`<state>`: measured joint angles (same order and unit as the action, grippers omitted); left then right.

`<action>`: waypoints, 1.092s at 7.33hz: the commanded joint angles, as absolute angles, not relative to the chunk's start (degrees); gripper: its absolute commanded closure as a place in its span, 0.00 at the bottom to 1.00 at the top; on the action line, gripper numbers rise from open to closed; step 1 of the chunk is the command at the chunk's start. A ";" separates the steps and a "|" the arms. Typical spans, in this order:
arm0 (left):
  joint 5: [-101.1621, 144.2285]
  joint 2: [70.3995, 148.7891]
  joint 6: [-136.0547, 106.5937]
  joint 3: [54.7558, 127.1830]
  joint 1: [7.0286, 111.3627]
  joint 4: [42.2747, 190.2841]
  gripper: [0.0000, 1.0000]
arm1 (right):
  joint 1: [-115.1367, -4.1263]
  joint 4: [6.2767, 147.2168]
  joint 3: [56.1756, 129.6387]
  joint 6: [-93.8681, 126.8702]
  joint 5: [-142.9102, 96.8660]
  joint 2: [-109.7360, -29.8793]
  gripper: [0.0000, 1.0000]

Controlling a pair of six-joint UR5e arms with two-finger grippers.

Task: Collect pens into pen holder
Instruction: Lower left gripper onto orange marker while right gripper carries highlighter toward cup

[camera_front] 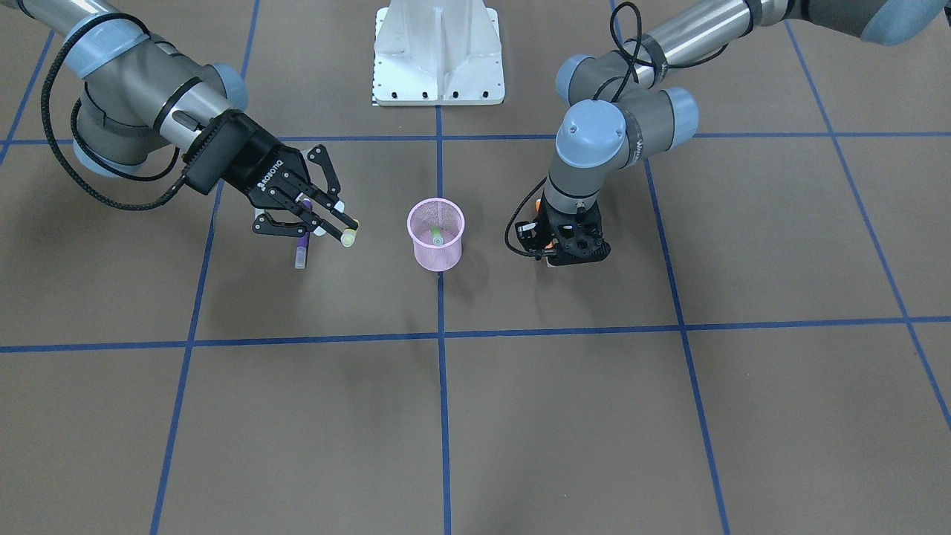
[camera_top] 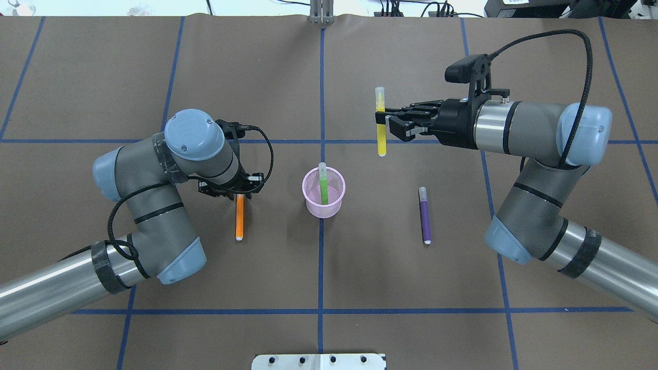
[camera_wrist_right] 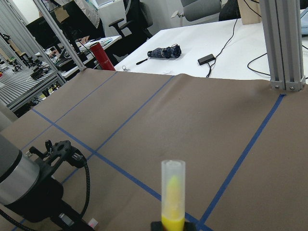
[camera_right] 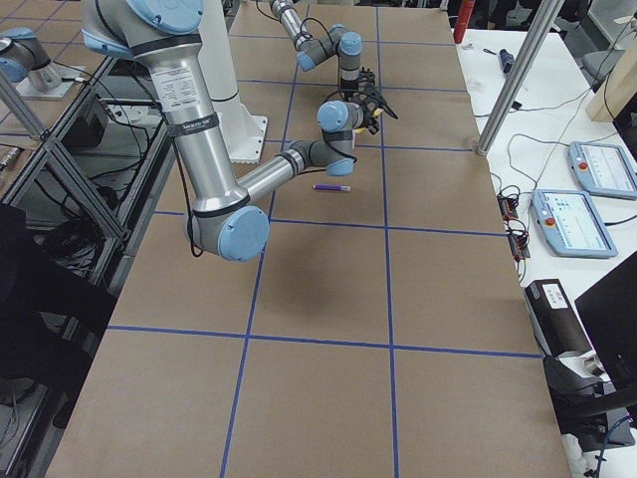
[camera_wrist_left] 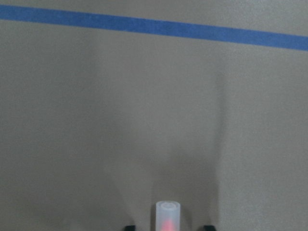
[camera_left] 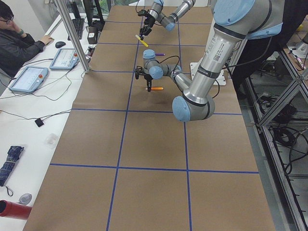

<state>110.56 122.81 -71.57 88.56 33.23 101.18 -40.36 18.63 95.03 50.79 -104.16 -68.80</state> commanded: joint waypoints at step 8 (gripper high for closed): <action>115.31 123.57 -64.87 101.07 41.83 87.63 1.00 | -32.90 18.46 95.28 51.42 -93.81 -65.49 1.00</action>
